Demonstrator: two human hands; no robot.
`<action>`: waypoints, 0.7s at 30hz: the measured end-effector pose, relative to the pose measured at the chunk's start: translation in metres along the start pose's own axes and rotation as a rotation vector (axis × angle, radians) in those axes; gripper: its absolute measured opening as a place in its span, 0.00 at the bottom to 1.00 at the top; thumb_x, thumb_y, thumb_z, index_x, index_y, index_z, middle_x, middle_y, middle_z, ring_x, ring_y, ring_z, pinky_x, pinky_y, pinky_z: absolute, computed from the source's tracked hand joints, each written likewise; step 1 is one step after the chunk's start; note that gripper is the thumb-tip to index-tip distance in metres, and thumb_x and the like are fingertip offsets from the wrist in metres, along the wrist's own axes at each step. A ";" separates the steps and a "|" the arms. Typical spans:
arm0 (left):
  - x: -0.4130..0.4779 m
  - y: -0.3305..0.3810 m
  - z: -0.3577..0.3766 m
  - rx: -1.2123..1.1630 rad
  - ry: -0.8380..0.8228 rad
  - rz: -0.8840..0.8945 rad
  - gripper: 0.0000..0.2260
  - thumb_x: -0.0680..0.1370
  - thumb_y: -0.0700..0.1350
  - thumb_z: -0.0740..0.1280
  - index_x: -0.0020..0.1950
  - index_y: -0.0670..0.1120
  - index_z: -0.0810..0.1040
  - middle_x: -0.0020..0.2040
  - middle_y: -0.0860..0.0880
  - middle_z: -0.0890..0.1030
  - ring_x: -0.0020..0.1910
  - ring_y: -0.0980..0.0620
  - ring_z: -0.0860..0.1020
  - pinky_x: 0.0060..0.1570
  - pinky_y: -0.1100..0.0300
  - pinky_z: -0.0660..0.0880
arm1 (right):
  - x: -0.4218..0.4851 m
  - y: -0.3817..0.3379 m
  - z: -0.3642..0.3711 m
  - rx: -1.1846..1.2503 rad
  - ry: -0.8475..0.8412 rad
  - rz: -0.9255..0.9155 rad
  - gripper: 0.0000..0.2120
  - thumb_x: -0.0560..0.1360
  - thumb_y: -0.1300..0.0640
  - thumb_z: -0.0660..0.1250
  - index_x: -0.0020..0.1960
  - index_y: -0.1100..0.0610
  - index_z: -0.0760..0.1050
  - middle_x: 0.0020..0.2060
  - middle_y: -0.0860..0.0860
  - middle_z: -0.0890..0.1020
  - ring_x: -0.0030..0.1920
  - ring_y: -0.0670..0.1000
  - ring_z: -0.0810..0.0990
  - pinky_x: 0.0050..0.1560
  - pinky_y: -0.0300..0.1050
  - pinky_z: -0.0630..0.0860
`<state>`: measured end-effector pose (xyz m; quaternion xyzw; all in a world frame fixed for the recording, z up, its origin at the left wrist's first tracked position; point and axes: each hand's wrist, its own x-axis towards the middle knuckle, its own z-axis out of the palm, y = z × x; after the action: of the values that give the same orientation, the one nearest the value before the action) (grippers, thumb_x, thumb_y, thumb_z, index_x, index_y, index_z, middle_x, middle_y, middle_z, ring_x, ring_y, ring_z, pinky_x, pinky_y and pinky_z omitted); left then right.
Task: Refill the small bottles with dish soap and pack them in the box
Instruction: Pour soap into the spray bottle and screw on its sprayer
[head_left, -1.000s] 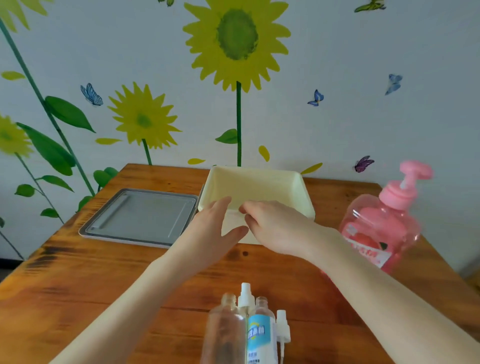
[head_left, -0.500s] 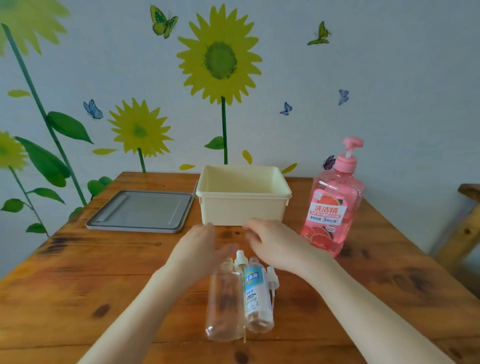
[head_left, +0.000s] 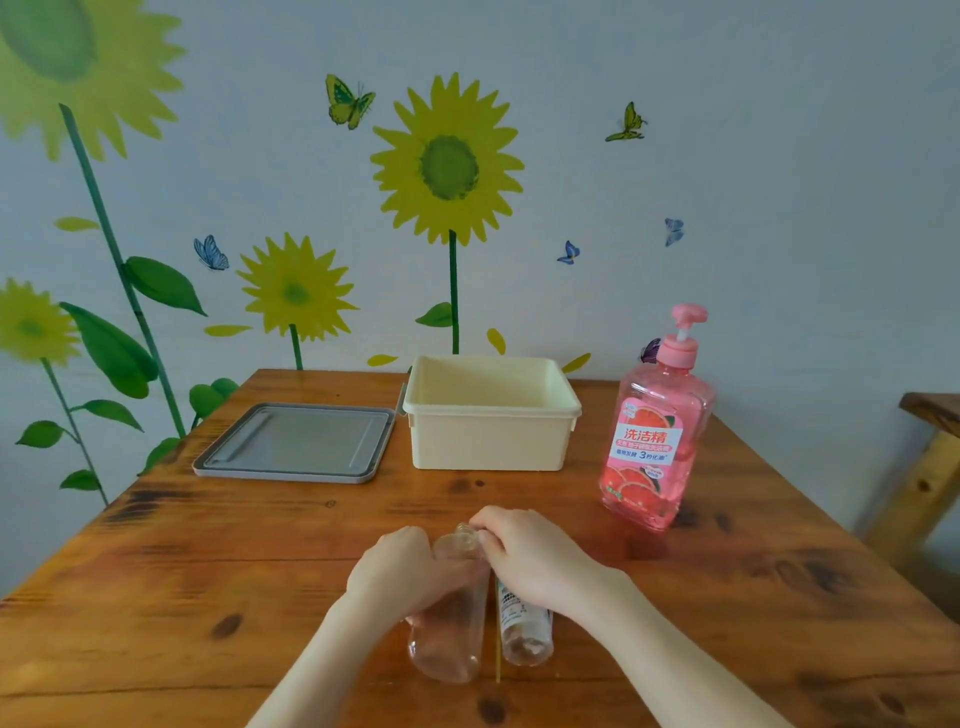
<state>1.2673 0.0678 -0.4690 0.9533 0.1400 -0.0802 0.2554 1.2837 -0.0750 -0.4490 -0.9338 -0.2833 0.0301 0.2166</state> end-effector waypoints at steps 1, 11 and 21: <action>0.000 0.000 0.000 -0.020 0.009 -0.010 0.30 0.64 0.72 0.63 0.46 0.46 0.75 0.30 0.53 0.75 0.27 0.58 0.74 0.24 0.68 0.68 | -0.001 0.000 -0.001 0.018 0.016 -0.005 0.16 0.81 0.55 0.51 0.66 0.54 0.69 0.58 0.52 0.78 0.57 0.51 0.76 0.58 0.44 0.71; -0.002 0.056 -0.024 -0.402 0.439 0.340 0.21 0.62 0.67 0.67 0.44 0.55 0.68 0.35 0.57 0.76 0.32 0.60 0.76 0.25 0.69 0.66 | -0.001 0.006 -0.060 0.249 0.553 -0.072 0.11 0.79 0.59 0.59 0.57 0.59 0.76 0.52 0.52 0.81 0.53 0.48 0.78 0.51 0.33 0.70; 0.019 0.154 -0.025 -0.758 0.348 0.655 0.17 0.71 0.52 0.70 0.54 0.52 0.66 0.40 0.49 0.82 0.33 0.56 0.80 0.33 0.67 0.75 | 0.006 0.034 -0.179 0.222 0.745 -0.183 0.07 0.77 0.59 0.63 0.50 0.59 0.79 0.40 0.44 0.78 0.41 0.38 0.76 0.44 0.21 0.68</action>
<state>1.3348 -0.0432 -0.3804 0.7870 -0.1055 0.2195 0.5668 1.3384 -0.1664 -0.3006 -0.8226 -0.2626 -0.2996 0.4058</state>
